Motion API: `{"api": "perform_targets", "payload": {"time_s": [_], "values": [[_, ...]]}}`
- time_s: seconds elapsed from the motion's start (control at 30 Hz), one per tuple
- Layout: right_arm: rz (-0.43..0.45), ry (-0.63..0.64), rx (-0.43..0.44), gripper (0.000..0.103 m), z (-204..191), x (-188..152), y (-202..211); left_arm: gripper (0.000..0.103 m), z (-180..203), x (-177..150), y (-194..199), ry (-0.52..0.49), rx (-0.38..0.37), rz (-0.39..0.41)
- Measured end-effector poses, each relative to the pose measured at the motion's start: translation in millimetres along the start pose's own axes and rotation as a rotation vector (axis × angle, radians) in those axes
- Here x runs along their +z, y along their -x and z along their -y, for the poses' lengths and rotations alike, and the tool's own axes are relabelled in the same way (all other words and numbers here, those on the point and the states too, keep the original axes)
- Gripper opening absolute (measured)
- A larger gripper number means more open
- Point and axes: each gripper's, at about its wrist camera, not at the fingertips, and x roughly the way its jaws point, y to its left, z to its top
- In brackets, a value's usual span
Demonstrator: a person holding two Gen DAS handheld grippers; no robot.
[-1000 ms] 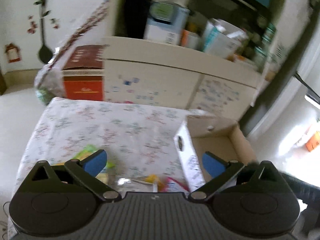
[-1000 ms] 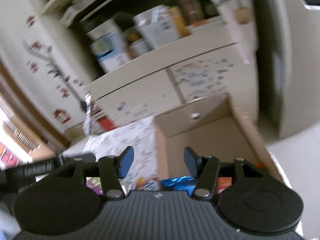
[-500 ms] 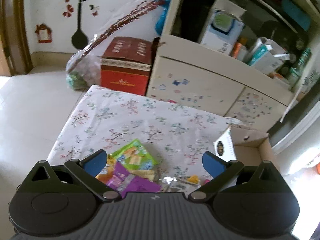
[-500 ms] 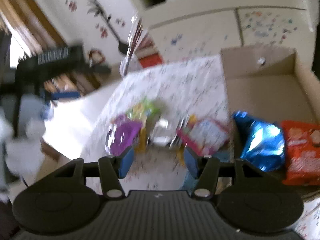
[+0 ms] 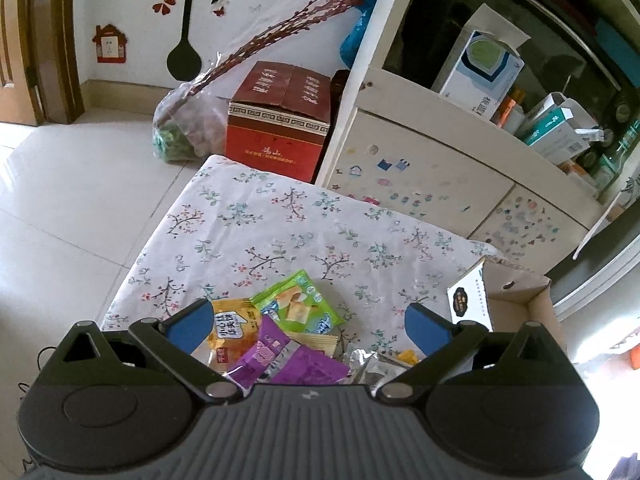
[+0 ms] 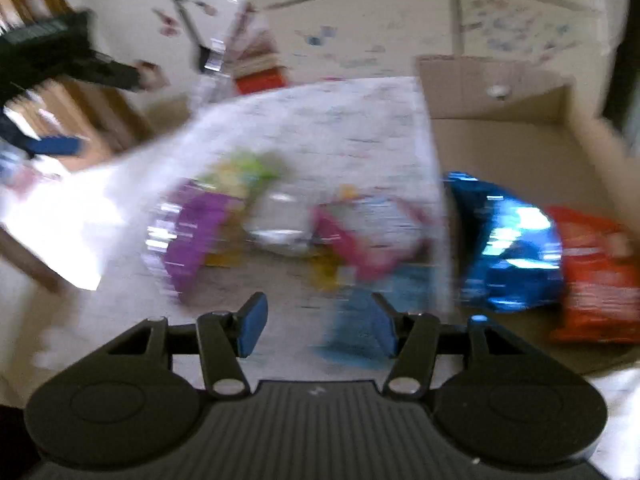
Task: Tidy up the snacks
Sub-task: 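Withdraw both tools from the box back over the snack pile, then lower left tool onto purple bag while right tool moves to light blue bag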
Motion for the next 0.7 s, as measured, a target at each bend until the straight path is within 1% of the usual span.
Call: {"api": "perform_targets", "payload": {"time_s": [0.03, 0.1, 0.17, 0.23, 0.37, 0.5, 0.63, 0.7], "values": [[-0.004, -0.013, -0.002, 0.057, 2.0, 1.4, -0.6, 0.103, -1.0, 0.1, 0.2, 0.001, 0.001, 0.000], [-0.014, -0.049, 0.036, 0.057, 5.7, 2.2, 0.4, 0.103, -3.6, 0.6, 0.3, 0.005, 0.004, 0.001], [-0.027, -0.045, 0.057, 0.057, 2.9, 1.5, -0.1, 0.103, -6.5, 0.9, 0.1, 0.008, 0.015, 0.001], [-0.035, -0.025, 0.047, 0.064, -4.7, 0.1, -2.1, 0.103, -9.7, 1.2, -0.6, 0.009, 0.026, -0.003], [-0.040, -0.032, -0.025, 0.065, -13.3, -0.5, -7.2, 0.103, -17.9, 1.4, 0.2, 0.023, 0.034, -0.009], [-0.053, -0.015, -0.095, 0.079, -28.8, -1.0, -16.8, 0.103, -23.4, 1.2, 1.3, 0.032, 0.035, -0.011], [-0.041, 0.033, -0.158, 0.083, -44.1, -3.3, -27.2, 0.103, -27.5, 1.6, 1.5, 0.036, 0.037, -0.010], [-0.056, 0.059, -0.204, 0.085, -51.8, -5.8, -35.9, 0.103, -29.5, 0.3, -1.3, 0.032, 0.046, -0.015]]}}
